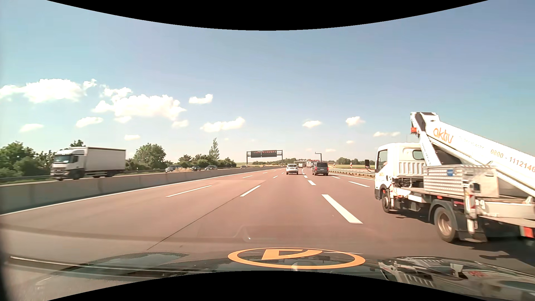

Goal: Follow the waypoints while adhering to traffic rules and regulations

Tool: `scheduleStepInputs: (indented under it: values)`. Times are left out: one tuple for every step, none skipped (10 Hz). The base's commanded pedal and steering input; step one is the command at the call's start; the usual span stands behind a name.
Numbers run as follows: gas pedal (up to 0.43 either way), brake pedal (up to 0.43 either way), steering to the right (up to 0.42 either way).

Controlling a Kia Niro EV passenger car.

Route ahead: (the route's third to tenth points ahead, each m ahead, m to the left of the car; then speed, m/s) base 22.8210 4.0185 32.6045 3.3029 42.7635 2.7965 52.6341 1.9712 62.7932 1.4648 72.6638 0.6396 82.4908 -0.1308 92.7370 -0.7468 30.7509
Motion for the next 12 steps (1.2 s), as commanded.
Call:
scheduleStepInputs:
  values:
    - [0.65,0.0,0.01]
    - [0.591,0.0,0.01]
    - [0.571,0.0,0.01]
    - [0.539,0.0,0.01]
    - [0.539,0.0,0.01]
    - [0.539,0.0,0.01]
    - [0.539,0.0,0.01]
    - [0.551,0.0,0.01]
    - [0.571,0.0,0.01]
    - [0.579,0.0,0.009]
    - [0.571,0.0,0.008]
    - [0.52,0.0,0.007]
